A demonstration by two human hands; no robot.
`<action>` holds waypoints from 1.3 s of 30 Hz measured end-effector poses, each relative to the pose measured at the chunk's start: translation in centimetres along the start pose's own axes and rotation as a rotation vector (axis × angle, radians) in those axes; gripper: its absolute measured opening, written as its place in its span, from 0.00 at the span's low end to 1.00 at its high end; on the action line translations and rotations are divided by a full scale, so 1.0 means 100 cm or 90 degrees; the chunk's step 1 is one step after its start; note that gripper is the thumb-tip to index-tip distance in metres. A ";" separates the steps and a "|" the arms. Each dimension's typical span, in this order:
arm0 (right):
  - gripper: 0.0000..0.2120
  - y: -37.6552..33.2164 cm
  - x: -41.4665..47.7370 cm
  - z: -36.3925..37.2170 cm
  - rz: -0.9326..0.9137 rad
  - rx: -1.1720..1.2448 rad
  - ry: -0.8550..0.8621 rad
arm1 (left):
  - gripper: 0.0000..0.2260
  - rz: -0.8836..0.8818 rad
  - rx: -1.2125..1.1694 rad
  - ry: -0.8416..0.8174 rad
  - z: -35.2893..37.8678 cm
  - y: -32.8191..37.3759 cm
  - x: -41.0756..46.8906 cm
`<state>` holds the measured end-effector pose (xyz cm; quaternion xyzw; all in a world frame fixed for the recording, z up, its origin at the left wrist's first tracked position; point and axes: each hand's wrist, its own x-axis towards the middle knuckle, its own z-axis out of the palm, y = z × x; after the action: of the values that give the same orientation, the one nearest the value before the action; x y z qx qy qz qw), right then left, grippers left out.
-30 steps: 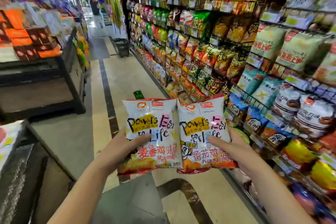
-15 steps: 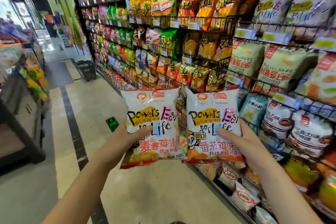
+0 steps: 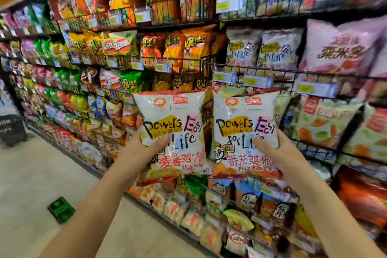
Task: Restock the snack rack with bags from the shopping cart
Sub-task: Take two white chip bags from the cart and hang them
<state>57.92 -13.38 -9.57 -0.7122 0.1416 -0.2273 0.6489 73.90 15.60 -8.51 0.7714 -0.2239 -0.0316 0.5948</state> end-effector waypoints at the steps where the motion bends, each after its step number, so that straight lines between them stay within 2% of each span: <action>1: 0.35 -0.006 0.007 -0.002 -0.009 -0.022 0.033 | 0.44 -0.013 0.012 -0.005 0.006 0.006 0.014; 3: 0.37 -0.014 0.021 -0.008 -0.030 -0.045 0.083 | 0.43 -0.010 0.000 -0.027 0.011 0.008 0.049; 6: 0.49 -0.028 0.040 -0.011 -0.056 -0.069 0.144 | 0.42 0.050 -0.038 -0.067 0.019 0.019 0.096; 7: 0.48 -0.034 0.045 -0.009 -0.066 -0.070 0.167 | 0.41 0.053 -0.053 -0.096 0.021 0.022 0.112; 10: 0.40 -0.046 0.061 -0.003 -0.109 -0.064 0.208 | 0.47 0.078 -0.095 -0.176 0.022 0.028 0.161; 12: 0.39 -0.053 0.075 0.003 -0.118 -0.073 0.251 | 0.48 0.102 -0.096 -0.233 0.022 0.023 0.207; 14: 0.44 -0.059 0.091 0.007 -0.109 -0.067 0.291 | 0.49 0.125 -0.123 -0.256 0.023 0.028 0.237; 15: 0.48 -0.061 0.098 0.009 -0.116 -0.073 0.317 | 0.47 0.125 -0.143 -0.278 0.025 0.031 0.252; 17: 0.50 -0.066 0.110 0.013 -0.136 -0.091 0.345 | 0.39 0.130 -0.171 -0.330 0.027 0.040 0.273; 18: 0.49 -0.068 0.112 0.012 -0.135 -0.086 0.342 | 0.40 0.132 -0.172 -0.340 0.029 0.042 0.280; 20: 0.46 -0.072 0.121 0.009 -0.145 -0.081 0.349 | 0.51 0.144 -0.165 -0.343 0.034 0.042 0.301; 22: 0.40 -0.074 0.129 0.003 -0.154 -0.067 0.365 | 0.56 0.153 -0.161 -0.361 0.040 0.040 0.323; 28: 0.38 -0.087 0.148 -0.014 -0.186 -0.060 0.342 | 0.53 0.186 -0.139 -0.377 0.058 0.054 0.356; 31: 0.30 -0.095 0.155 -0.019 -0.196 -0.087 0.333 | 0.53 0.187 -0.171 -0.367 0.067 0.056 0.366; 33: 0.20 -0.100 0.160 -0.029 -0.194 -0.116 0.342 | 0.52 0.192 -0.172 -0.358 0.071 0.060 0.371; 35: 0.18 -0.109 0.165 -0.038 -0.195 -0.112 0.352 | 0.53 0.197 -0.160 -0.348 0.076 0.066 0.375; 36: 0.20 -0.116 0.168 -0.040 -0.196 -0.112 0.345 | 0.54 0.203 -0.161 -0.342 0.077 0.070 0.375; 38: 0.39 -0.128 0.176 -0.043 -0.217 -0.133 0.348 | 0.54 0.217 -0.175 -0.320 0.079 0.078 0.375; 39: 0.46 -0.133 0.179 -0.046 -0.229 -0.142 0.347 | 0.53 0.225 -0.178 -0.308 0.081 0.082 0.373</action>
<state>69.68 -24.70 6.34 -0.7053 0.2064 -0.5031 0.4548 102.27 -7.54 4.94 0.6018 -0.4825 -0.1407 0.6207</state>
